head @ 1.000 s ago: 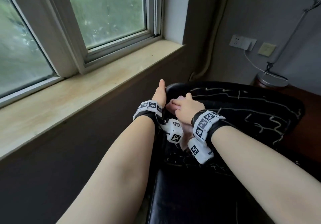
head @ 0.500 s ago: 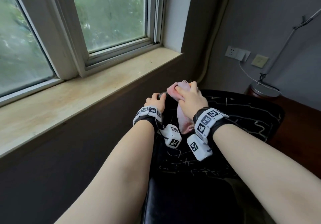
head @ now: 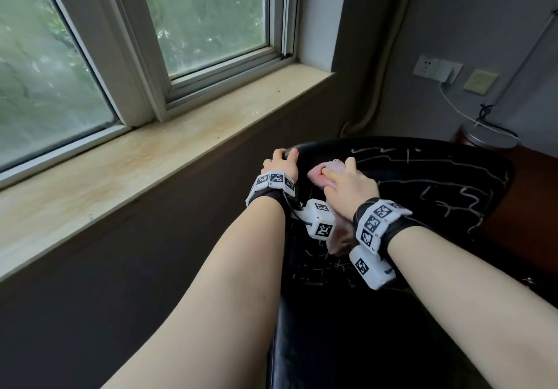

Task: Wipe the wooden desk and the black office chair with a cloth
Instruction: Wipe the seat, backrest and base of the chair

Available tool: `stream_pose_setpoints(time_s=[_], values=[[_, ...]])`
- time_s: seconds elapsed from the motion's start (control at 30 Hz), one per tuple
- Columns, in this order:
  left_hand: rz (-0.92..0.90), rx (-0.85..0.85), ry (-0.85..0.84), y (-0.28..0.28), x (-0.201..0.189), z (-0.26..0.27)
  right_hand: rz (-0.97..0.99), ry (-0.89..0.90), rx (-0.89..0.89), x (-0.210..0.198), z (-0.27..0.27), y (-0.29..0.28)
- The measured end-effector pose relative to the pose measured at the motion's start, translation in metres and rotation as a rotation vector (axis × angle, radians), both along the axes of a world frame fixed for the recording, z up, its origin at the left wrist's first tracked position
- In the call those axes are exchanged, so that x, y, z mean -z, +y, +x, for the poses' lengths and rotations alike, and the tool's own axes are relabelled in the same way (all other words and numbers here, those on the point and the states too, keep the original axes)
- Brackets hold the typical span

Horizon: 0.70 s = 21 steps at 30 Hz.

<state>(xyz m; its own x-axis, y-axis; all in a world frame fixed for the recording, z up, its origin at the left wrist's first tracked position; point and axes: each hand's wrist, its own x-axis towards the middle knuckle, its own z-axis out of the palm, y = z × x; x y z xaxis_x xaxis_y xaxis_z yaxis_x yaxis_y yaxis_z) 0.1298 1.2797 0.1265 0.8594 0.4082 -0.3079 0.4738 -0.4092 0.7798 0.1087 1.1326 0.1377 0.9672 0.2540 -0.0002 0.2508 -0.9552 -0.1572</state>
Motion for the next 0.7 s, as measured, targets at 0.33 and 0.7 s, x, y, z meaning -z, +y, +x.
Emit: stream_pose_setpoints(time_s=[0.33,0.7], values=[[-0.009,-0.018,-0.010,0.006,0.003,-0.007,0.179,-0.098,0.078,-0.038,-0.002,-0.001],[-0.010,-0.076,-0.005,0.009,0.003,-0.015,0.237,-0.090,0.006,0.001,0.005,-0.011]])
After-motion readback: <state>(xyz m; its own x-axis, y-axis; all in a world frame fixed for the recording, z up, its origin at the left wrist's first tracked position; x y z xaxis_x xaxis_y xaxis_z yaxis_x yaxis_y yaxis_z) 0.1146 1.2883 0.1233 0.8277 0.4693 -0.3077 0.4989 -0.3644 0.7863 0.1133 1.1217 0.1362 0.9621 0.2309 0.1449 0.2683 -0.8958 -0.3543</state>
